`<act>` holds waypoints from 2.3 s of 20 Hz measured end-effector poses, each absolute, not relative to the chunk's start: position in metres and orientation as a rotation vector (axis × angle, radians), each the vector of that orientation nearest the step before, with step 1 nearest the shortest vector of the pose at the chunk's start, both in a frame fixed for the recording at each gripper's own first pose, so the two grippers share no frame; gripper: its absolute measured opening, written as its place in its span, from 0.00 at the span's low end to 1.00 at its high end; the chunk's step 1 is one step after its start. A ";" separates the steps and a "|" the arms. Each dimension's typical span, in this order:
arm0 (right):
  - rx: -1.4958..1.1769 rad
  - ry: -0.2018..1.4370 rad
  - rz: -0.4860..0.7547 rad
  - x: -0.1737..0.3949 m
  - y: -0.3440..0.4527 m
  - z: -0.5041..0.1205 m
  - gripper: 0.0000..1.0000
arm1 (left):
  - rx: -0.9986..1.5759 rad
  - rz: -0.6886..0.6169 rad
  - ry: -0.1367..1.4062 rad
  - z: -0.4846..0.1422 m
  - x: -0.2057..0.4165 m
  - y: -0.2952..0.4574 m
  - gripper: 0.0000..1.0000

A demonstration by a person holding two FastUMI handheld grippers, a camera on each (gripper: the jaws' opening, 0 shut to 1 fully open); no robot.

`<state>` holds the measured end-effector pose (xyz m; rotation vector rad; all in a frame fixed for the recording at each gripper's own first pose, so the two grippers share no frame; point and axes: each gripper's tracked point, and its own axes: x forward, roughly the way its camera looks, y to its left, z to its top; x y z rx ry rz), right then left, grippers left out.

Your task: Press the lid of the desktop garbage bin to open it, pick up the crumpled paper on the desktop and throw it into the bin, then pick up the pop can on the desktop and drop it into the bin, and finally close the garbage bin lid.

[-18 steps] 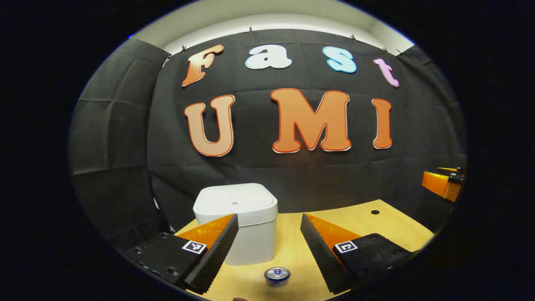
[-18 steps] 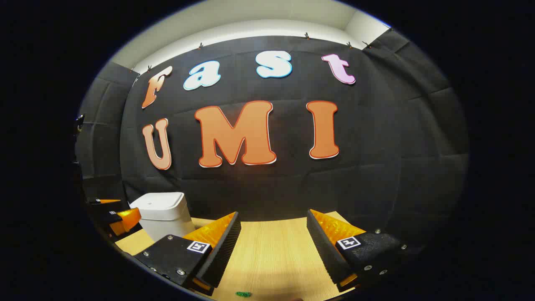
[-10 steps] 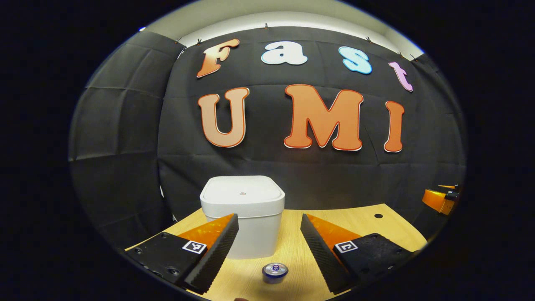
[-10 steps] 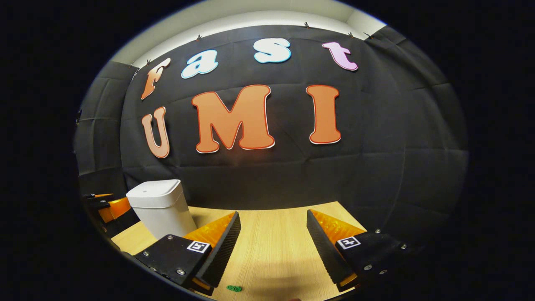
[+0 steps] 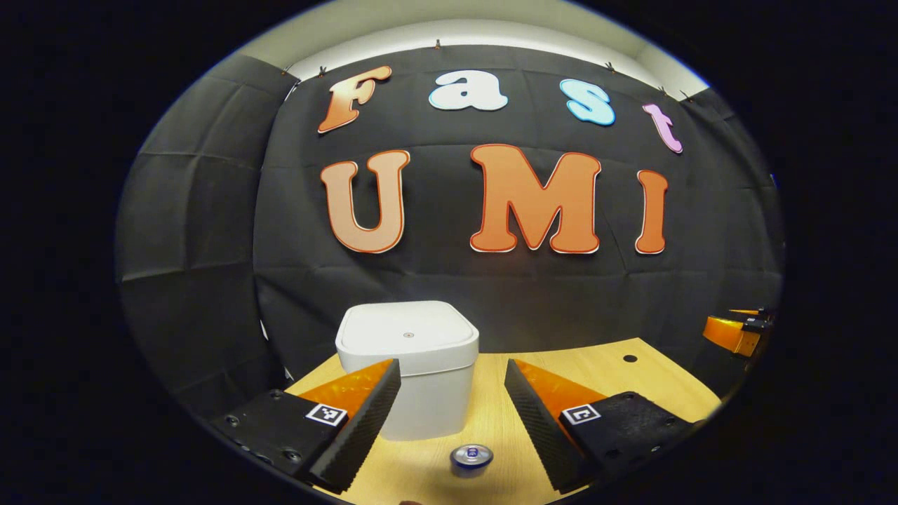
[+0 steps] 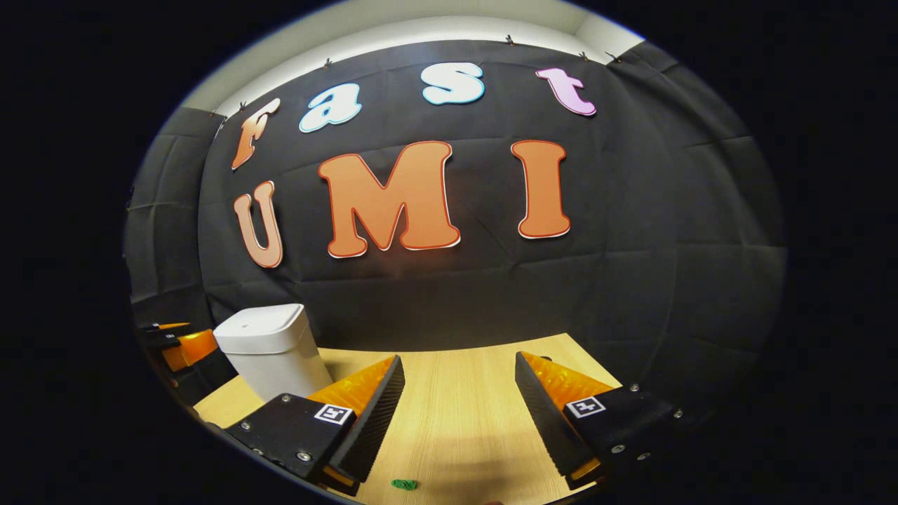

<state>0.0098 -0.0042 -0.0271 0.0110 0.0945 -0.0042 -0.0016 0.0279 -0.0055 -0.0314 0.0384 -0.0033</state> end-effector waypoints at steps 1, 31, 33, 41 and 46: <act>0.014 0.104 0.005 0.009 0.003 -0.030 0.94 | -0.033 -0.001 0.037 -0.006 0.000 0.034 0.95; 0.007 0.091 0.011 0.026 0.027 -0.016 0.95 | -0.018 -0.052 0.016 0.008 0.032 0.047 0.95; 0.007 0.089 0.008 0.026 0.026 -0.017 0.95 | -0.027 -0.093 0.020 0.009 0.032 0.038 0.95; 0.019 0.086 0.018 0.027 0.028 -0.015 0.95 | -0.045 -0.170 0.032 0.016 0.029 0.027 0.78; 0.017 0.087 0.023 0.028 0.030 -0.014 0.95 | -0.078 -0.142 0.064 0.020 0.030 0.042 0.46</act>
